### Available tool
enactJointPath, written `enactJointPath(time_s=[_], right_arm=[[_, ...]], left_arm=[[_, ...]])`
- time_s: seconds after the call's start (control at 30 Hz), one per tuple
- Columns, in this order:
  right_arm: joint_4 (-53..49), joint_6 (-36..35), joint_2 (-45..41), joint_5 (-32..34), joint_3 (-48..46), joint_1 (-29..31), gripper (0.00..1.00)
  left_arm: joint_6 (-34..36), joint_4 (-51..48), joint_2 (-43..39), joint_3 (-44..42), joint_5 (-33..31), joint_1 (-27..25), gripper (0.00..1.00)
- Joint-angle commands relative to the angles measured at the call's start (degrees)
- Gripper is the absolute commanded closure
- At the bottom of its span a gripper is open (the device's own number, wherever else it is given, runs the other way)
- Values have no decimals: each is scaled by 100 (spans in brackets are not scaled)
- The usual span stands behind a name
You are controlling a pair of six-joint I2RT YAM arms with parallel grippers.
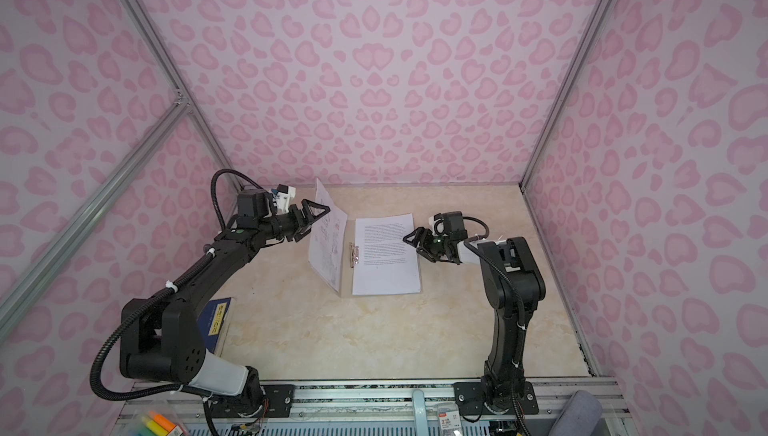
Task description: Put the files into the folder
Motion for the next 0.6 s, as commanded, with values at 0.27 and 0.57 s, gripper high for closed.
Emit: enactJointPath(time_s=[0.27,0.57], right_arm=[[362,463,-325,234,-3,-417,19],[-1493,-821,-2425,1996,-322,-999,3]], left_arm=[[-402,192,1479,1433,-630,-2208,2],[497,-103,-278,732,-2175,-1402,2]])
